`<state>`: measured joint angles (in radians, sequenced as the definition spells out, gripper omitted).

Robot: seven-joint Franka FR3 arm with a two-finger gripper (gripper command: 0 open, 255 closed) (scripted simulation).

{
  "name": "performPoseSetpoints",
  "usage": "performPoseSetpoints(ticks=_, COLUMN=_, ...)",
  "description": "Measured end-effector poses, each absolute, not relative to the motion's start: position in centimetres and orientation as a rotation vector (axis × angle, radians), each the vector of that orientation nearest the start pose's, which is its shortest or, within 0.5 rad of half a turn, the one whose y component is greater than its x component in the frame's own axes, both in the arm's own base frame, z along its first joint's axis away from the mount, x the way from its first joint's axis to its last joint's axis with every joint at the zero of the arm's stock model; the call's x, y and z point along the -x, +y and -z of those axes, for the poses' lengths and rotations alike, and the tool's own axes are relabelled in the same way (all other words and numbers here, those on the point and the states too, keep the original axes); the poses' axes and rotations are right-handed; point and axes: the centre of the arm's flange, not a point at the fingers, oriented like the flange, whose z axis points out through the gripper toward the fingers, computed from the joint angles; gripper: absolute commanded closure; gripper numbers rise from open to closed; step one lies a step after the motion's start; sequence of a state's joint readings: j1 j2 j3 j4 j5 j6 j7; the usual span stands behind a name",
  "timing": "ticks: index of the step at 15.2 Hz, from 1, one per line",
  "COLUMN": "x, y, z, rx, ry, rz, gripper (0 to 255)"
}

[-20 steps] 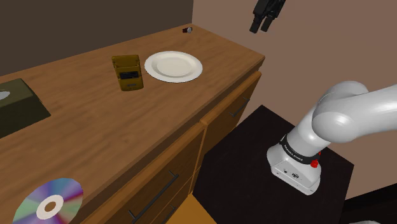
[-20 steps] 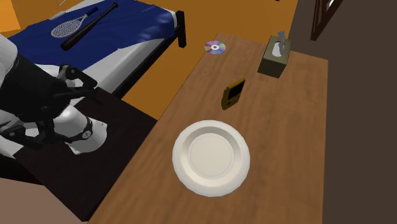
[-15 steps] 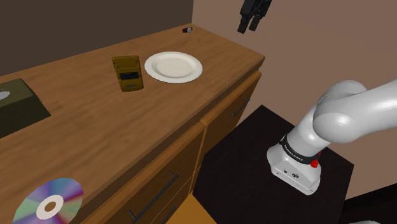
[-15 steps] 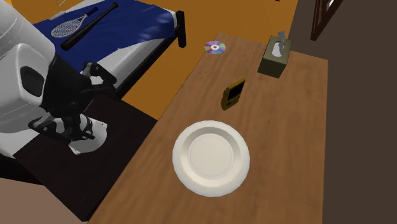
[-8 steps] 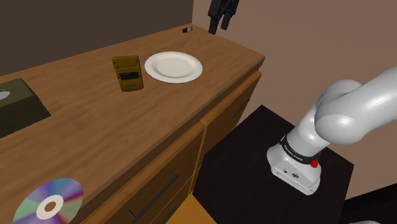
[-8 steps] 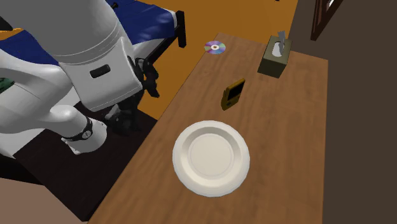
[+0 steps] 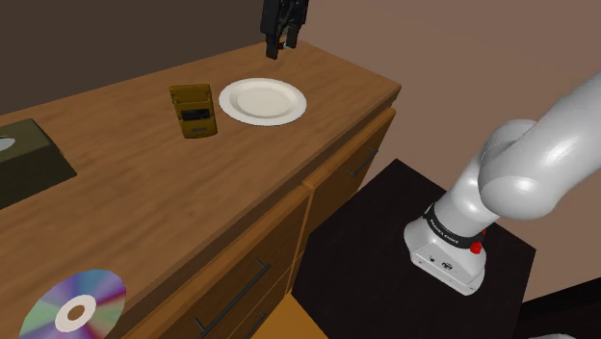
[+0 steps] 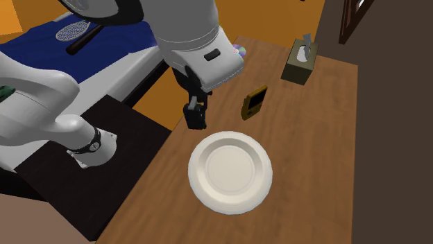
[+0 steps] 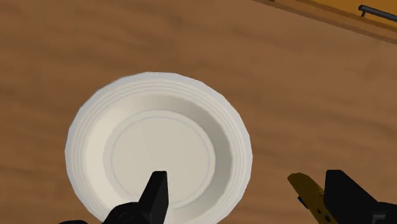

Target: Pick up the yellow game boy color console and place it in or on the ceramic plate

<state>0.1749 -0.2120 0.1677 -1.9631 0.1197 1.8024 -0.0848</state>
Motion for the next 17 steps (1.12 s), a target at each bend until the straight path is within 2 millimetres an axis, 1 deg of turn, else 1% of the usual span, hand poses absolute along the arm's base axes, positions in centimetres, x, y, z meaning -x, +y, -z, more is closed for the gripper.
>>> performPoseSetpoints(ticks=1, x=-47.6, y=19.3, z=-56.4, rx=2.991, ry=-0.635, rz=0.058, gripper=0)
performPoseSetpoints(ticks=3, x=-48.7, y=22.4, z=-55.8, rx=2.985, ry=-0.69, rz=0.056, gripper=0)
performPoseSetpoints(ticks=4, x=-49.4, y=23.5, z=-56.0, rx=2.982, ry=-0.719, rz=0.055, gripper=0)
performPoseSetpoints(ticks=6, x=-50.3, y=26.2, z=-55.7, rx=2.976, ry=-0.774, rz=0.055, gripper=0)
performPoseSetpoints(ticks=9, x=-52.3, y=29.5, z=-55.0, rx=2.965, ry=-0.858, rz=0.052, gripper=0)
performPoseSetpoints(ticks=13, x=-53.9, y=34.6, z=-54.4, rx=2.946, ry=-0.97, rz=0.049, gripper=0)
performPoseSetpoints(ticks=14, x=-54.1, y=35.8, z=-53.9, rx=2.941, ry=-0.998, rz=0.048, gripper=0)
performPoseSetpoints(ticks=16, x=-55.2, y=38.5, z=-53.3, rx=2.929, ry=-1.053, rz=0.047, gripper=0)
performPoseSetpoints(ticks=17, x=-55.1, y=39.2, z=-52.9, rx=2.926, ry=-1.067, rz=0.046, gripper=0)
